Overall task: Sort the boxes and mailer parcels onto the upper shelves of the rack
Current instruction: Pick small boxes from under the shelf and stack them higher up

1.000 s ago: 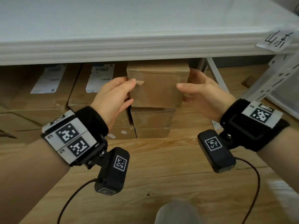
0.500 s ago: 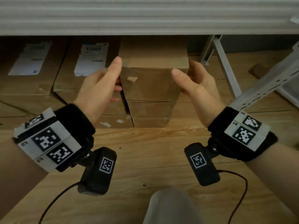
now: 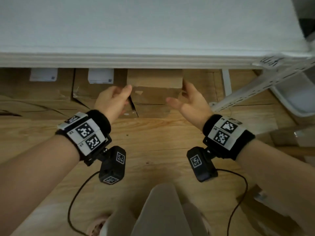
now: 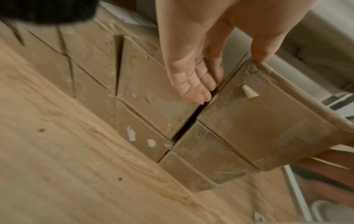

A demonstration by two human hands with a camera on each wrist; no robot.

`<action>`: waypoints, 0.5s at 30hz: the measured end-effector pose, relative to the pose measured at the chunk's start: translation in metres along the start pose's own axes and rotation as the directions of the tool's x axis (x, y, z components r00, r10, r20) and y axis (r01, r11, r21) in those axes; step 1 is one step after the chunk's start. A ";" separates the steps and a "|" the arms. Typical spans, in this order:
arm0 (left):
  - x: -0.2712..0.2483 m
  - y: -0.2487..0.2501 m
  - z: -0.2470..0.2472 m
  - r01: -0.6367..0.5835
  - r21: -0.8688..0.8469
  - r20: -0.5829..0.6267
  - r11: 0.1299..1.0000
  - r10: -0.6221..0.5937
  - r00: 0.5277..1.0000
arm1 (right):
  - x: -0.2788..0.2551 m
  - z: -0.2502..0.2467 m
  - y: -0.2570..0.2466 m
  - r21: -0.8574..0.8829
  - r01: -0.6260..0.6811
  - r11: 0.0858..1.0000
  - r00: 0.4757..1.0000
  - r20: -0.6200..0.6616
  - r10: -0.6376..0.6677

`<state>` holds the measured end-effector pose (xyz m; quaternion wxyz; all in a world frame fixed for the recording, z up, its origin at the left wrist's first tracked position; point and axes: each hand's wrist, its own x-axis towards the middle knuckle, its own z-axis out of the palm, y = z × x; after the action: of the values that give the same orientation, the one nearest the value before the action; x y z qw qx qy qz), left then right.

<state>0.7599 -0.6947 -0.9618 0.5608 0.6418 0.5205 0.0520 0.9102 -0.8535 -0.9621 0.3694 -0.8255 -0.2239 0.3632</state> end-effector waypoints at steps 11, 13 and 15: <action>-0.148 0.063 -0.052 -0.096 0.469 0.371 0.878 -0.097 0.924 | -0.133 -0.051 -0.069 -0.570 0.113 0.814 0.964 0.261 0.048; -0.180 0.093 -0.066 -0.184 0.533 0.438 0.826 -0.083 0.895 | -0.166 -0.068 -0.101 -0.623 0.190 0.759 0.947 0.320 0.025; -0.212 0.133 -0.086 -0.257 0.557 0.487 0.790 -0.059 0.872 | -0.200 -0.091 -0.143 -0.658 0.265 0.705 0.931 0.364 -0.010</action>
<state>0.6890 -0.7693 -0.7179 0.4330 0.8063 0.3182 -0.2472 0.8383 -0.9320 -0.7227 0.0138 -0.8100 -0.4649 0.3571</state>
